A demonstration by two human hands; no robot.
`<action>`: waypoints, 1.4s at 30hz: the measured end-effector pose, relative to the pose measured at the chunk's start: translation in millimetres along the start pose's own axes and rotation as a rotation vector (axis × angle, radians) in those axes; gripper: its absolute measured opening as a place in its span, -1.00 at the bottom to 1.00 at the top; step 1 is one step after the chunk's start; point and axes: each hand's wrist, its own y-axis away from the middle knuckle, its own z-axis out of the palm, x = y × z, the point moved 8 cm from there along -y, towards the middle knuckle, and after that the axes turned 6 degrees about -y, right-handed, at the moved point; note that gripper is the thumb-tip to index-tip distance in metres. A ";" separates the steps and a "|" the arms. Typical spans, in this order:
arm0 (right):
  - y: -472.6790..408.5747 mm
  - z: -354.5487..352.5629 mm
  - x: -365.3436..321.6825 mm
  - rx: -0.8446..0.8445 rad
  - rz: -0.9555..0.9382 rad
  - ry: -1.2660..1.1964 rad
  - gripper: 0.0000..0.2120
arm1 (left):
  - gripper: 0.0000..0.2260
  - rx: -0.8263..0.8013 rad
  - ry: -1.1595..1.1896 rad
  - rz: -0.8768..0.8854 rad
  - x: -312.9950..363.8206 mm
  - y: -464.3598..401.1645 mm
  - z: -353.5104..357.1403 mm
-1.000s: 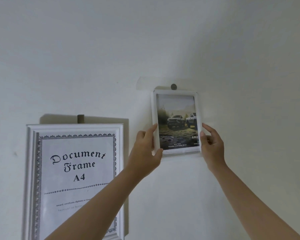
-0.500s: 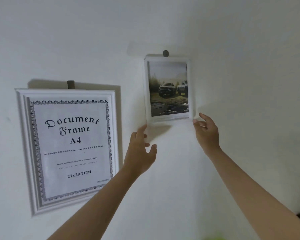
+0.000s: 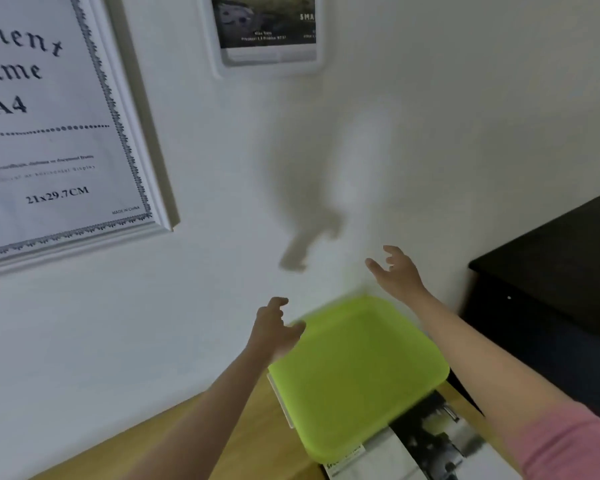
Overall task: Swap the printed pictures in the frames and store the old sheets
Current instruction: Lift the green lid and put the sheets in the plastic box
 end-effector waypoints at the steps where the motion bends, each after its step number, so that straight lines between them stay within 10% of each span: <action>1: 1.6 1.3 23.8 -0.016 0.045 0.038 -0.38 | -0.47 -0.048 -0.033 -0.048 -13.6 1.7 17.3; 17: 9.5 15.4 204.1 -0.153 0.375 0.539 -0.31 | -0.43 -0.131 -0.217 -0.501 -94.6 12.3 95.4; 42: 18.9 8.9 188.6 -0.040 0.300 0.546 -0.37 | -0.41 -0.030 0.188 -0.406 -99.6 19.7 82.2</action>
